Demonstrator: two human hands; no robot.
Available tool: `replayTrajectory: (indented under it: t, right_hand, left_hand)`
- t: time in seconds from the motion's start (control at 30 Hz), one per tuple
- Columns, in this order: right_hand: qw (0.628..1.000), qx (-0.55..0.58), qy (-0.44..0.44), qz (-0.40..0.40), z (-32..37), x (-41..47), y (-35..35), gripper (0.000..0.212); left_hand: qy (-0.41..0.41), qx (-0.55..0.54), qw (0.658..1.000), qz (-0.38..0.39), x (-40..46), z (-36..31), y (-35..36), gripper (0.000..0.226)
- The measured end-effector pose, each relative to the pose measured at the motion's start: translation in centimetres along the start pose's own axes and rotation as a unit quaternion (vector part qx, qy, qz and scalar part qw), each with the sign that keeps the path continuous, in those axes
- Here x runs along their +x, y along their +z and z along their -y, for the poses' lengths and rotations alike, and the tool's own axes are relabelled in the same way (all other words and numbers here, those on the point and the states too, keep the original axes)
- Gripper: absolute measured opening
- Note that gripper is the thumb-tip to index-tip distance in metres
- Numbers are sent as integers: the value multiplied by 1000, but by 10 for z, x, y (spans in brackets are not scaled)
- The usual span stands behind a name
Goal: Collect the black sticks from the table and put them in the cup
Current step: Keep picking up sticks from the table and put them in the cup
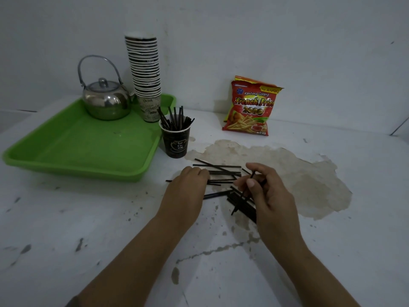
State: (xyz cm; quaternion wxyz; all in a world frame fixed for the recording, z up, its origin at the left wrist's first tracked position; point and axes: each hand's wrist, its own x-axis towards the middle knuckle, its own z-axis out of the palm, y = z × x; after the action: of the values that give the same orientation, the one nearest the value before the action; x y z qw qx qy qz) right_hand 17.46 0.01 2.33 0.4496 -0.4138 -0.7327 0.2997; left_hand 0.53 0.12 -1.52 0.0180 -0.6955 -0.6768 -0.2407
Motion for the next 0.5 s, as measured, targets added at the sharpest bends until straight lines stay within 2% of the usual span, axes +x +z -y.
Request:
replayTrajectory:
  t: [0.13, 0.23, 0.3, 0.4, 0.5]
  right_hand:
    - [1000, 10, 7, 9, 0, 1, 1, 25]
    - [1000, 11, 7, 17, 0, 0, 2, 26]
    - [999, 19, 13, 24, 0, 0, 3, 25]
    - [998, 35, 33, 38, -1, 0, 5, 24]
    - [998, 29, 32, 45, -2, 0, 5, 18]
  left_hand:
    - [-16, -124, 986, -108, 1, -9, -18, 21]
    - [-12, -272, 948, -166, 2, -19, -28, 22]
    - [-21, -363, 917, -162, 0, -26, -31, 29]
    - [-49, -505, 855, -107, -4, -37, -30, 31]
    - [-67, -548, 831, -66, -5, -40, -26, 30]
